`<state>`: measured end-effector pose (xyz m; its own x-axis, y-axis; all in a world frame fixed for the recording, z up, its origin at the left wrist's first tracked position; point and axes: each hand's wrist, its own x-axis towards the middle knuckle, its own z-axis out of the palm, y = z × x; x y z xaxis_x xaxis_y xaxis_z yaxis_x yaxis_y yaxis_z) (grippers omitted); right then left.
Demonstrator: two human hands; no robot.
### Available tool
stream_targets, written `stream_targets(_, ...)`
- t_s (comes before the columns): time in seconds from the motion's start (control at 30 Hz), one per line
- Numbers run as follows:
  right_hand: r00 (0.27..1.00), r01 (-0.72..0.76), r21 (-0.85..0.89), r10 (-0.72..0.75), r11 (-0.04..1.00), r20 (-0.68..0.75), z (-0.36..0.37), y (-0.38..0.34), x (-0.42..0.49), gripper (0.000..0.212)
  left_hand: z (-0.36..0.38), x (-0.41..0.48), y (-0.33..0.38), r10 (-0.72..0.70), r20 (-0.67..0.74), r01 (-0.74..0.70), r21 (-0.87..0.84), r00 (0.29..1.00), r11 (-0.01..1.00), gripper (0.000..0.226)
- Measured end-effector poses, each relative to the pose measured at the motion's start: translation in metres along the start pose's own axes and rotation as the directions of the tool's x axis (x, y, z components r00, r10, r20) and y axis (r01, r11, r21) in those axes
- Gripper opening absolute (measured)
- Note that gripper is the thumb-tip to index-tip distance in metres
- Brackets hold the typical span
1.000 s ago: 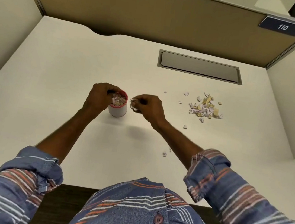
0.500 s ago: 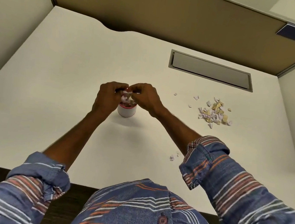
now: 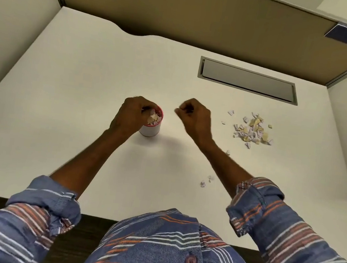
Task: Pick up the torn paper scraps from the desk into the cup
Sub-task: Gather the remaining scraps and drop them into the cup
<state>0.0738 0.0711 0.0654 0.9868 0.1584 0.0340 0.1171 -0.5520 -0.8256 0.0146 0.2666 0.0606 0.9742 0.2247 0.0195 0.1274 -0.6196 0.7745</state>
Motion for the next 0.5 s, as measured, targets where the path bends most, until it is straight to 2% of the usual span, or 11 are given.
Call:
stream_targets(0.1, 0.999, 0.008, -0.08, -0.013, 0.997, -0.051, -0.037, 0.049, -0.012, 0.011, 0.001, 0.01, 0.007, -0.016, 0.164, -0.012, 0.17, 0.986, 0.985, 0.024)
stream_targets(0.23, 0.996, -0.082, -0.31, 0.071, 0.947, -0.047, -0.09, 0.124, -0.037, 0.026, 0.007, 0.026, 0.014, -0.137, 0.249, 0.054, 0.313, 0.959, 0.948, 0.022)
stream_targets(0.33, 0.988, -0.1, -0.467, 0.142, 0.879, 0.054, -0.107, 0.165, -0.067, 0.04, 0.011, 0.033, 0.015, -0.19, 0.307, 0.058, 0.391, 0.933, 0.919, 0.02)
stream_targets(0.5, 0.967, 0.069, -0.518, 0.069, 0.852, 0.244, -0.09, 0.182, -0.125, 0.051, 0.018, 0.038, 0.016, -0.184, 0.341, -0.012, 0.5, 0.922, 0.866, 0.028)
